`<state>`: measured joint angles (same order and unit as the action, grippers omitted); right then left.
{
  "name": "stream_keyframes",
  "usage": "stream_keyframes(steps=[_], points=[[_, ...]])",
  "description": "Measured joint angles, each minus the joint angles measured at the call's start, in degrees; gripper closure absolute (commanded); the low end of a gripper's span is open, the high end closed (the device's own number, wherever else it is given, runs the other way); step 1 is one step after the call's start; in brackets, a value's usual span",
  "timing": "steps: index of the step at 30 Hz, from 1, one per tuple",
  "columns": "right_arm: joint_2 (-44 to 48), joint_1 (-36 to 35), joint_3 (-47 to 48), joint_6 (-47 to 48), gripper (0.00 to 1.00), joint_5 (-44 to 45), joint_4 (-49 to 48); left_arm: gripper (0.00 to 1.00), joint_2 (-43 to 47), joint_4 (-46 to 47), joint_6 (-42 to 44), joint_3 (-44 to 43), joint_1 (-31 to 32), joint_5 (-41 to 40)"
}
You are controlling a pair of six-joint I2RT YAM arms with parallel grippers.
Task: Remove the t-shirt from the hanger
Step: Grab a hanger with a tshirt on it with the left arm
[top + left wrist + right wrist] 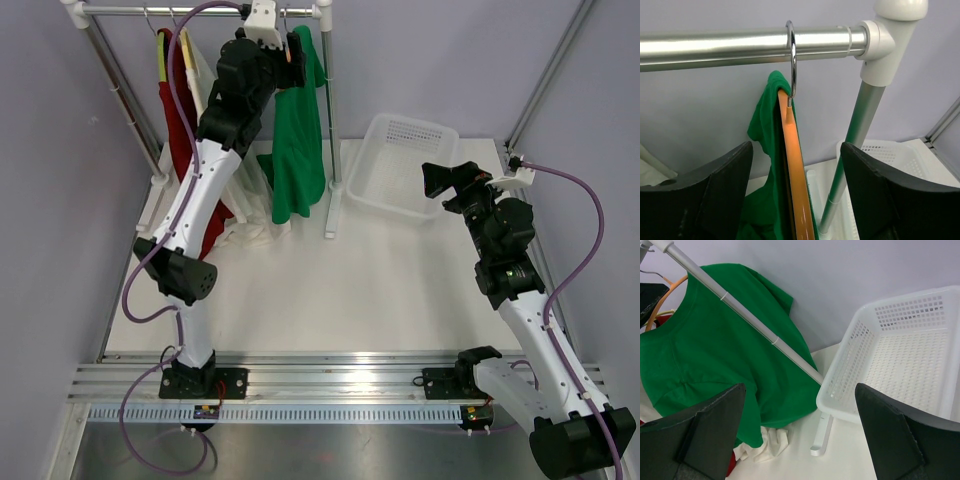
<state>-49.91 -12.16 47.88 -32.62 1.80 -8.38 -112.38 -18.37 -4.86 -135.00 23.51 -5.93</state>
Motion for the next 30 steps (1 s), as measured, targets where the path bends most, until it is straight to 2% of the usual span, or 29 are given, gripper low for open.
stream_keyframes(steps=[6, 7, 13, 14, 16, 20, 23, 24, 27, 29, 30], points=[[0.0, 0.0, 0.0, -0.02, 0.01, 0.0, 0.0, 0.35, -0.26, -0.02, 1.92, 0.0, 0.57, -2.21], [0.0, 0.0, 0.0, -0.02, 0.01, 0.0, 0.02, 0.39, -0.33, -0.02, 2.08, 0.0, 0.59, -2.32], [0.0, 0.0, 0.0, -0.02, 0.0, 0.0, 0.0, 0.5, -1.29, -0.15, 2.86, -1.25, 0.63, -3.13], [0.0, 0.0, 0.0, -0.04, 0.0, 0.0, 0.0, 0.56, -1.38, -0.17, 2.97, -1.29, 0.63, -3.34], [0.0, 0.0, 0.0, -0.07, 0.0, 0.0, 0.0, 0.6, -1.44, -0.28, 3.04, -1.29, 0.61, -3.69], [0.0, 0.0, 0.0, -0.11, 0.01, 0.0, 0.0, 0.57, -1.49, -0.55, 3.37, -1.29, 0.61, -4.02], [0.0, 0.0, 0.0, -0.15, 0.01, 0.0, -0.02, 0.6, -1.49, -1.09, 3.37, -1.4, 0.61, -4.04], [0.0, 0.0, 0.0, -0.17, 0.01, 0.0, -0.02, 0.67, -1.49, -1.46, 3.37, -1.51, 0.61, -4.11], [0.0, 0.0, 0.0, -0.2, 0.01, 0.0, -0.04, 0.76, -1.64, -1.81, 3.45, -1.9, 0.7, -4.94], [0.0, 0.0, 0.0, -0.2, 0.01, 0.0, -0.24, 0.88, -1.75, -1.75, 3.48, -1.9, 0.79, -5.46], [-0.02, 0.0, 0.0, -0.22, 0.0, 0.0, -0.37, 1.0, -1.81, -1.68, 3.67, -1.9, 0.81, -5.86]])
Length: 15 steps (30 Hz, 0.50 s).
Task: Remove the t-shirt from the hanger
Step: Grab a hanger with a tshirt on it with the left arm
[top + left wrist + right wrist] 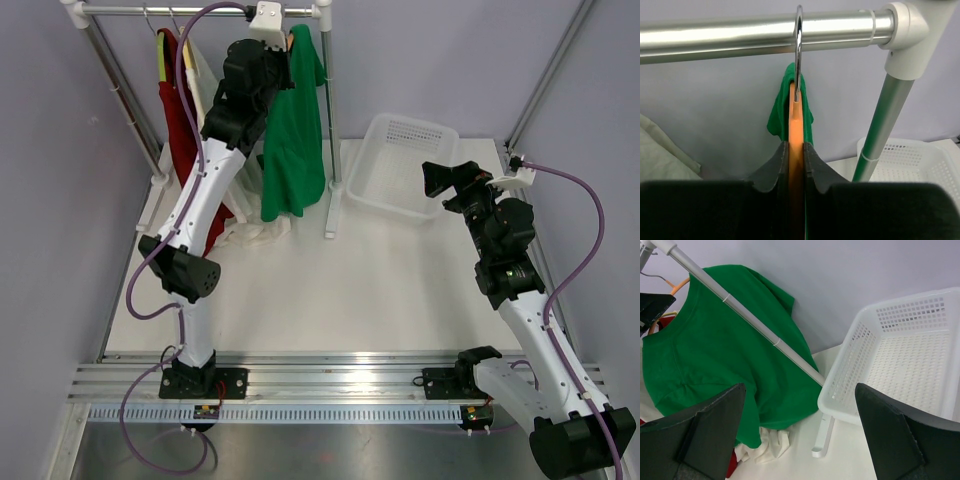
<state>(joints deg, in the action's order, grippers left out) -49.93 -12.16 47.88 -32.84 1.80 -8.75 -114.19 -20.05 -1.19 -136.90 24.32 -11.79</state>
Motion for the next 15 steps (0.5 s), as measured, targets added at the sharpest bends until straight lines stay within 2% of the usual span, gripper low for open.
stream_keyframes(steps=[15], points=[[-0.61, 0.0, -0.22, -0.09, 0.0, -2.12, -0.92, 1.0, 1.44, 1.33, 0.02, 1.95, 0.33, -3.93]])
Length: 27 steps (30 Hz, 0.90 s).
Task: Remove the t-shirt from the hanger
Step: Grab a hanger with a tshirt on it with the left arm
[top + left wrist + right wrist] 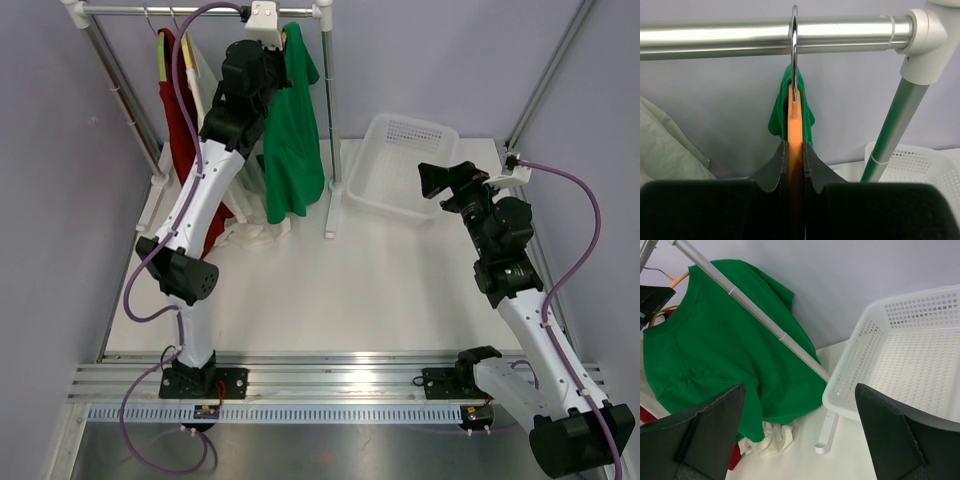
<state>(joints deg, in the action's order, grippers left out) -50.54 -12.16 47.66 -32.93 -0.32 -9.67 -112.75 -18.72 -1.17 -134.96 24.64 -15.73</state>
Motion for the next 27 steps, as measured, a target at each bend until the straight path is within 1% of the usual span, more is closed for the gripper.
stream_keyframes(steps=[7, 12, 17, 23, 27], points=[[-0.13, 0.0, 0.0, -0.11, 0.01, -0.7, -0.02, 1.0, 1.22, 0.39, -0.2, 0.0, -0.02, -1.09], [0.09, 0.0, 0.0, -0.09, 0.0, -0.7, 0.0, 1.0, 4.24, 1.81, -0.35, 2.19, 0.0, -1.6], [0.24, 0.0, 0.0, -0.09, 0.0, -0.7, 0.0, 1.0, 5.38, 2.25, -0.42, 1.07, 0.0, -1.6], [0.26, 0.0, 0.0, -0.09, 0.01, -0.72, 0.02, 1.0, 8.59, 2.16, -0.92, 5.16, 0.09, -1.64], [0.28, 0.0, 0.0, -0.09, 0.01, -0.74, 0.02, 1.0, 9.57, 1.38, -1.46, 5.38, 0.09, -1.57]])
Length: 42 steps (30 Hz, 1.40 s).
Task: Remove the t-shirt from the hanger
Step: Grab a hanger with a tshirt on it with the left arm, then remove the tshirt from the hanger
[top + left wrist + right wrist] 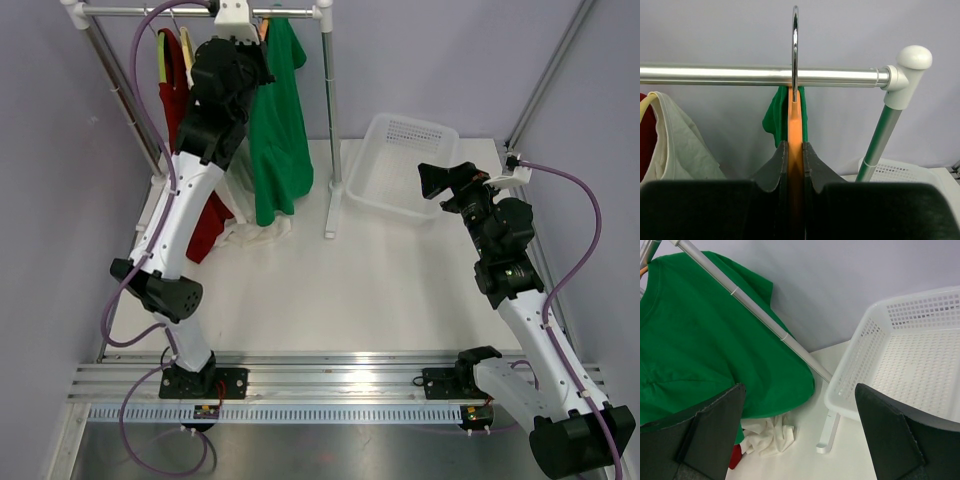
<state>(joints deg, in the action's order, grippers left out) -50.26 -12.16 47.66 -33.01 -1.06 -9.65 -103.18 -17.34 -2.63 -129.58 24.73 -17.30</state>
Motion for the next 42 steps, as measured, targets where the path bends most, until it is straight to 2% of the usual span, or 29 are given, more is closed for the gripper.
stream_keyframes(steps=[24, 33, 42], points=[[-0.02, 0.0, 0.0, 0.0, 0.01, -0.11, 0.02, 1.0, 9.77, 0.15, -2.16, 13.33, 0.2, 1.16], [-1.51, 0.0, 0.0, 0.24, 0.01, -2.27, 0.02, 1.0, 18.88, 1.68, -4.85, 30.29, 0.24, 3.37], [-7.91, -0.02, 1.14, 1.05, 0.0, -15.58, -2.51, 1.0, 33.62, 0.83, -7.45, 43.17, 0.24, 11.21]])
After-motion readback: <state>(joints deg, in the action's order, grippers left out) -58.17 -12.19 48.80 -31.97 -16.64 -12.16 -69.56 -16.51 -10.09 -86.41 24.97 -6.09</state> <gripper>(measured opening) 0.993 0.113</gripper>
